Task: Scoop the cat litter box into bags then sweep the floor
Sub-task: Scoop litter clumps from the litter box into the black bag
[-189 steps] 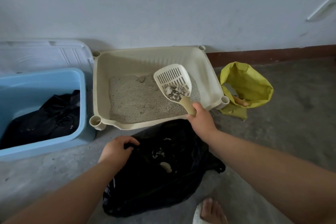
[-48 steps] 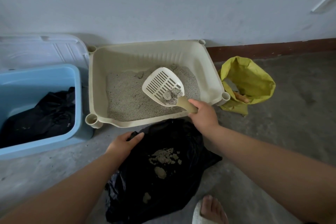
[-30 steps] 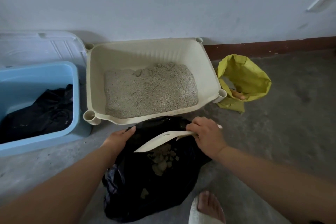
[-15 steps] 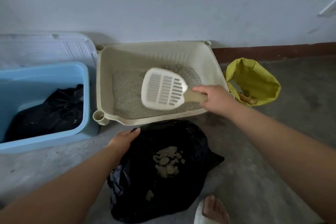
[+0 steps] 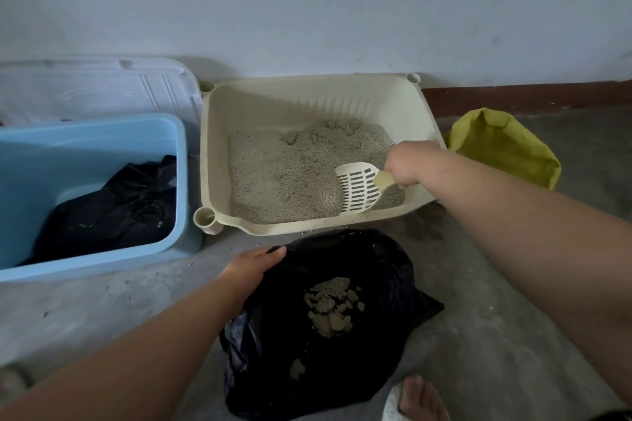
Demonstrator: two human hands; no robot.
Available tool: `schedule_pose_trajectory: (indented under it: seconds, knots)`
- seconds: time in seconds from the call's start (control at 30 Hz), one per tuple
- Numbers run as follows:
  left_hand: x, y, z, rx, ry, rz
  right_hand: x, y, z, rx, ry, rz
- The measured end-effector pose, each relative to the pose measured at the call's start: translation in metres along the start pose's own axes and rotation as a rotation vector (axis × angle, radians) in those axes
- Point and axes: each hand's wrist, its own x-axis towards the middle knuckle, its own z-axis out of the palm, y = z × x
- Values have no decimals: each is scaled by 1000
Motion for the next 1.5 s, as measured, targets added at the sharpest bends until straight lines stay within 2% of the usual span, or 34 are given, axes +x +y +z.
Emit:
schedule_pose_trajectory:
  seconds: [0.17, 0.37, 0.53, 0.83, 1.17, 1.5]
  knots:
    - [1, -1, -5, -10, 3, -14, 8, -15, 20, 120, 8, -86]
    - [6, -2, -7, -41, 5, -41, 9, -57, 52, 331, 174, -7]
    - [5, -1, -3, -95, 20, -65, 12, -84, 58, 431, 191, -47]
    - [4, 1, -3, -88, 31, -59, 6, -64, 72, 681, 211, -83]
    - [1, 3, 0, -88, 32, -61, -13, -56, 74, 1071, 340, -34]
    - [1, 3, 3, -117, 28, -43, -22, -60, 64, 1108, 389, -16]
